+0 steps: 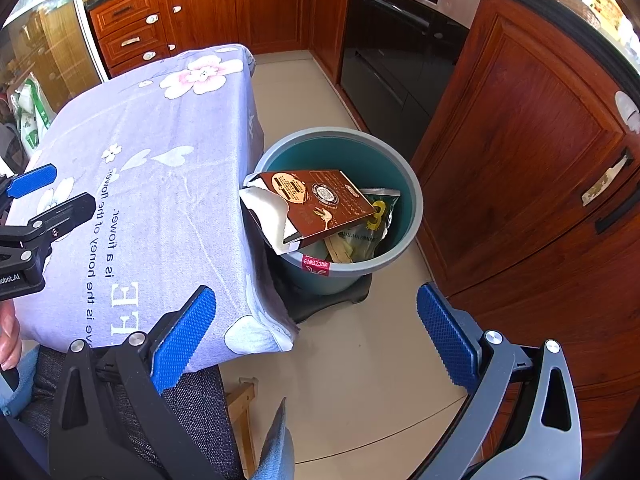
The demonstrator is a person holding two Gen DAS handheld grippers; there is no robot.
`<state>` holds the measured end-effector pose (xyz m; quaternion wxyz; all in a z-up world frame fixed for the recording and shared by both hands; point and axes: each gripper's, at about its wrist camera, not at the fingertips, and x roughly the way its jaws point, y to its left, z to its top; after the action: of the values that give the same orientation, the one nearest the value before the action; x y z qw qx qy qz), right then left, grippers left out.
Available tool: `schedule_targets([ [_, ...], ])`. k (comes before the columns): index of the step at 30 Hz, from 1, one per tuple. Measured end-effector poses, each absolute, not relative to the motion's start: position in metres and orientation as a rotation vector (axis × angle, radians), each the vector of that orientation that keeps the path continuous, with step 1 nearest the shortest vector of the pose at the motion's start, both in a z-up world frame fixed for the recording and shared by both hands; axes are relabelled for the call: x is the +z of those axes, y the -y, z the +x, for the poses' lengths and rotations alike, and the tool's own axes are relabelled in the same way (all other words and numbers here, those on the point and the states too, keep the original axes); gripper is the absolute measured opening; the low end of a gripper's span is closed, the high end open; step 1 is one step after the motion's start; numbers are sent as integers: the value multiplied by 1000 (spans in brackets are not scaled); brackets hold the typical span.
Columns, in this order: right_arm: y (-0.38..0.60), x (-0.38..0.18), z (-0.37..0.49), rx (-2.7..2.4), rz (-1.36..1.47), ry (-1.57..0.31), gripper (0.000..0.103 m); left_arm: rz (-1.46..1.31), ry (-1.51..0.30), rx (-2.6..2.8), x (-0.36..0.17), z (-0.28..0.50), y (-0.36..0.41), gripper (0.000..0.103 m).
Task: Collect trash
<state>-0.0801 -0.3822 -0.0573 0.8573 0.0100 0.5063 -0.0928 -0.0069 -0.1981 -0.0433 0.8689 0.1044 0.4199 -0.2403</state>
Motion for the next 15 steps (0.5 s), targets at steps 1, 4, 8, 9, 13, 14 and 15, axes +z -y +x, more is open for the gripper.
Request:
schedule_targets([
  [1,382,-58,-80,-196,21,-1065,97,223,-876,-503,-43,-7,199,99],
  [4,383,-58,-80,-198,25,-1068,97,230,-873,-511,-42,-9,201,99],
  [8,384,-57,-81,-201,23,-1064,97,236,-867,-513,-41,-10,202,99],
  [9,384,-56,-81,-202,23,-1062,97,237,-865,-513,-40,-11,202,99],
  [13,386,-53,-82,-206,25,-1056,97,243,-854,-512,-37,-12,203,99],
  [14,386,-53,-82,-206,25,-1054,97,243,-852,-513,-37,-12,203,99],
  [15,386,-52,-83,-208,25,-1053,97,244,-851,-512,-36,-13,203,99],
])
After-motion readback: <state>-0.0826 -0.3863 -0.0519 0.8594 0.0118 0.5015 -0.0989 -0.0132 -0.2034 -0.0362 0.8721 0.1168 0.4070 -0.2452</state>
